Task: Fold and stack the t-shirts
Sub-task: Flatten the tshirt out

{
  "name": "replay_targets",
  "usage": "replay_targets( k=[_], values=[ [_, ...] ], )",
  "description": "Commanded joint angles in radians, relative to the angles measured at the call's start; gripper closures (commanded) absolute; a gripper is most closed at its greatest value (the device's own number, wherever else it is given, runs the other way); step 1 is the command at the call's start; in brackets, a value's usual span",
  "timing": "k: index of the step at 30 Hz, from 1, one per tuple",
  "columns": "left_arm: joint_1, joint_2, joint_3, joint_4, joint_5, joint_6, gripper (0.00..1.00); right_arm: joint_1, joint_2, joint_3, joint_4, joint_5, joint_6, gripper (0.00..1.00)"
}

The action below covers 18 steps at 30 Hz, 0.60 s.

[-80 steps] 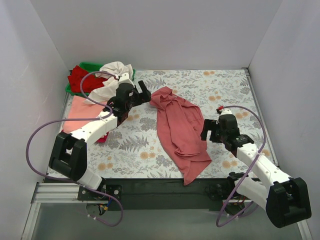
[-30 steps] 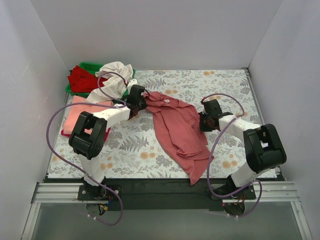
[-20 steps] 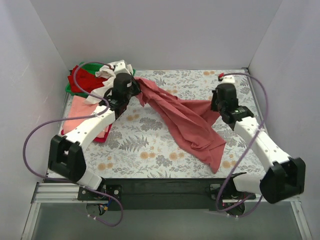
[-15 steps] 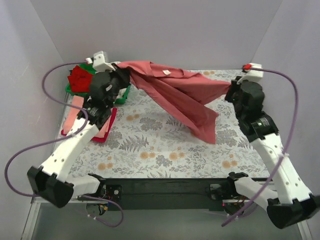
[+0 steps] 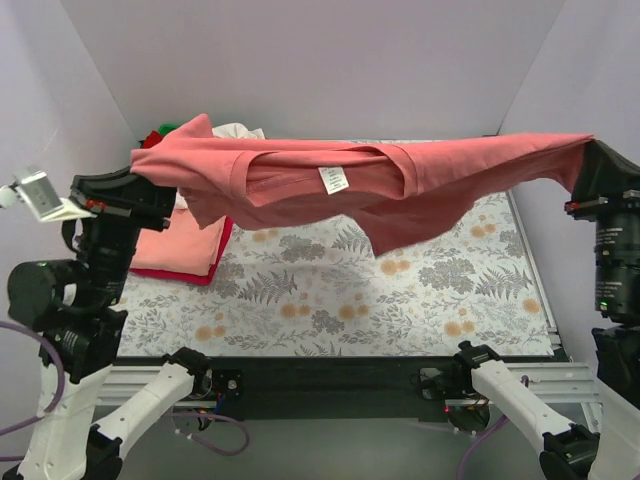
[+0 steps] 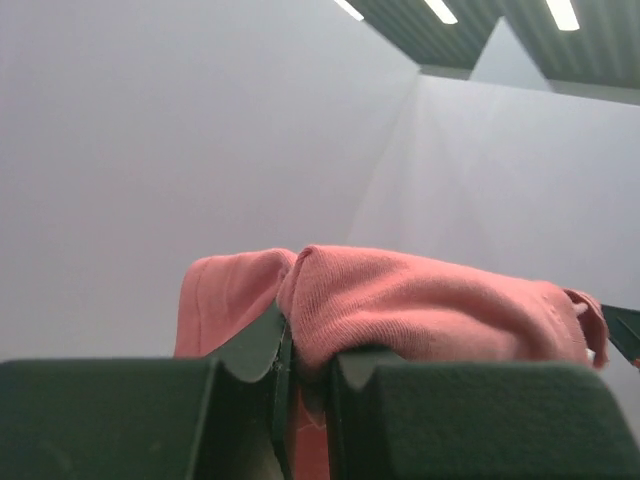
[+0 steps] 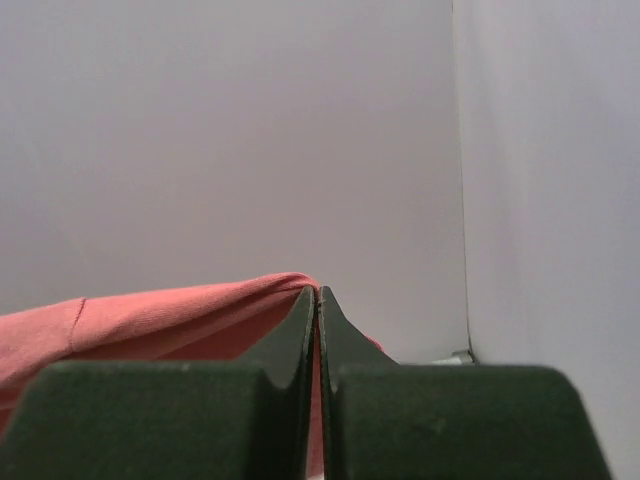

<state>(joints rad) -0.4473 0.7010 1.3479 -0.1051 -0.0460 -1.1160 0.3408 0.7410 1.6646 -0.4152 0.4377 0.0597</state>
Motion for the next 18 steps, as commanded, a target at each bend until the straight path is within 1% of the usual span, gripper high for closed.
replay_targets(
  k=[1,5,8,9,10,11,12,13,14,15,16,17,18],
  values=[
    [0.007,-0.001,0.068,-0.025,0.101,0.001,1.0,-0.005,0.018,0.084,-0.005,0.025,-0.085,0.99],
    [0.005,0.037,0.088,-0.03,0.109,0.001,1.0,-0.006,0.067,0.129,-0.001,0.107,-0.136,0.99],
    [0.006,0.116,0.083,-0.033,0.06,0.001,1.0,-0.006,0.141,0.13,0.01,0.16,-0.173,0.99],
    [0.005,0.183,0.077,-0.034,0.058,0.001,1.0,-0.006,0.187,0.123,0.022,0.197,-0.185,0.99],
    [0.005,0.219,0.068,-0.038,-0.018,0.004,1.0,-0.005,0.214,0.112,0.033,0.223,-0.199,0.99],
    [0.005,0.268,0.063,-0.042,-0.052,0.001,1.0,-0.005,0.245,0.098,0.048,0.252,-0.21,0.99],
    [0.007,0.366,0.06,-0.05,-0.09,0.001,1.0,-0.006,0.311,0.068,0.061,0.306,-0.224,0.99],
    [0.009,0.437,0.059,-0.071,-0.168,0.001,1.0,-0.006,0.351,0.057,0.088,0.332,-0.234,0.99],
    [0.012,0.503,0.069,-0.091,-0.21,-0.022,1.0,-0.029,0.394,0.046,0.096,0.344,-0.238,0.99],
    [0.021,0.572,0.079,-0.117,-0.212,-0.028,1.0,-0.055,0.484,0.035,0.098,0.314,-0.23,0.99],
    [0.039,0.73,0.086,-0.155,-0.143,-0.039,1.0,-0.09,0.532,0.026,0.095,0.265,-0.21,0.99],
    [0.085,0.805,0.105,-0.168,-0.108,-0.063,1.0,-0.171,0.582,0.018,0.096,0.137,-0.158,0.99],
    [0.103,0.893,0.12,-0.191,-0.076,-0.115,0.99,-0.206,0.682,0.002,0.095,0.06,-0.134,0.99]
  ],
)
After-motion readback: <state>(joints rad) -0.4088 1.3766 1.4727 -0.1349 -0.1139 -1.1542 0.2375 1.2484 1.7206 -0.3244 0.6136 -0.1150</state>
